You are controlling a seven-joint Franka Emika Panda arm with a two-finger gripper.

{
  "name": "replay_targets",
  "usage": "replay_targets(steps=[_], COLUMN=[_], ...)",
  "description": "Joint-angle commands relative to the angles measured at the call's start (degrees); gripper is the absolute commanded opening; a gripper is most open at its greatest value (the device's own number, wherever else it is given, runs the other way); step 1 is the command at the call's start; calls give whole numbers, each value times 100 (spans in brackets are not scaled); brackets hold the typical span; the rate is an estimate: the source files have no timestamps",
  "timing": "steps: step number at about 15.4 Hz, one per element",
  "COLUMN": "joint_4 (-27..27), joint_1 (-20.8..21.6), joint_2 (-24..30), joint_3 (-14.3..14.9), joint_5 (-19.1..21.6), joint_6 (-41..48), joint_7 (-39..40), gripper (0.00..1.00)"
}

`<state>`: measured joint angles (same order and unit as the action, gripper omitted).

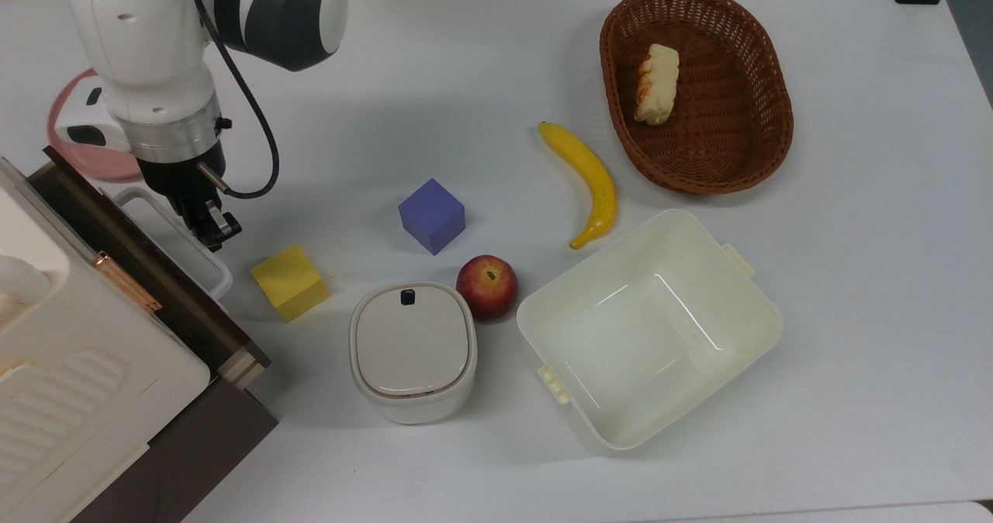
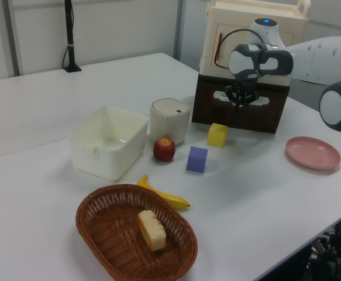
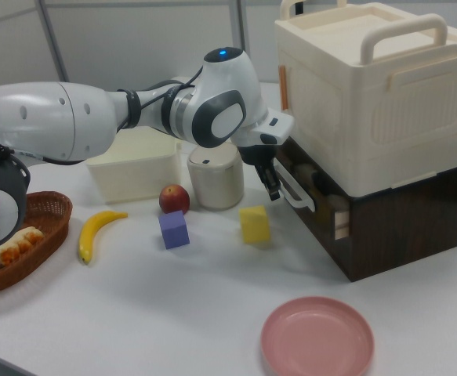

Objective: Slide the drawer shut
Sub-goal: 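Push the drawer front into the dark cabinet with the gripper, then press the drawer front fully flush with the cabinet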

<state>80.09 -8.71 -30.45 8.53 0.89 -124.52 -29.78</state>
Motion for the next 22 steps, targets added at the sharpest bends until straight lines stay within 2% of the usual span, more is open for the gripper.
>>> replay_targets(steps=[1, 5, 22], joint_4=[-134, -126, -134], joint_1=[10, -7, -69], joint_2=[-84, -92, -137], joint_3=[62, 70, 70], joint_5=[105, 236, 245], joint_6=[-134, -414, -810], joint_7=[-46, -46, -203], gripper=[0, 0, 0])
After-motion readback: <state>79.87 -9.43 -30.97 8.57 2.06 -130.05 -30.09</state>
